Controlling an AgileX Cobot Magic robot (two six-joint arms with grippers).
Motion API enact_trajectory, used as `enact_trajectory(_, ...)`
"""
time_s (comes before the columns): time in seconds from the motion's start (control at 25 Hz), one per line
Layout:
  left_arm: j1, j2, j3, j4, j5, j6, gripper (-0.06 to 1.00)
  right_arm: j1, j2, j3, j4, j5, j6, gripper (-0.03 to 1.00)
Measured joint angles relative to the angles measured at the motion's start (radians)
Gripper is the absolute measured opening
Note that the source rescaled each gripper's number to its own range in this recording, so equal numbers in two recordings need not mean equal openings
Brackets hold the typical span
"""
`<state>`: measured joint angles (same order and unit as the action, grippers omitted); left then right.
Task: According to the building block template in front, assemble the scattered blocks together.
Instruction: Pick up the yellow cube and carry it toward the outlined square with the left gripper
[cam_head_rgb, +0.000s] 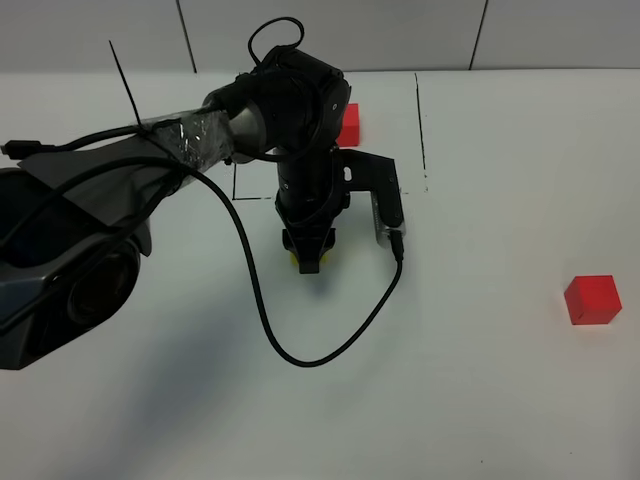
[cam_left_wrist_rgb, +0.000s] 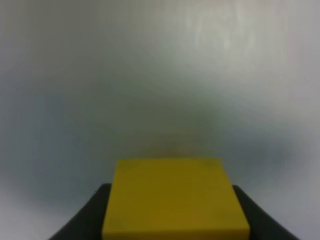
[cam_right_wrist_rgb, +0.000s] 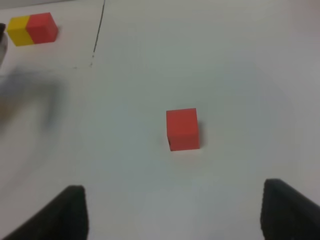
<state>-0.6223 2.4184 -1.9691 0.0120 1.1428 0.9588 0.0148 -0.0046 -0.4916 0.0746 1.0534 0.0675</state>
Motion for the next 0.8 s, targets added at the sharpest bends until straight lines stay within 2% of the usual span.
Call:
enact_trajectory(0.4, -0.001, 0.019, -0.004, -0.052, -0.011, 0.015, 0.0, 0.0, 0.0, 0.0, 0.0, 0.0, 0.0, 0.48)
enact_trajectory(0.8, -0.001, 0.019, -0.005, -0.055, -0.011, 0.016, 0.0, 0.0, 0.0, 0.0, 0.0, 0.0, 0.002, 0.48)
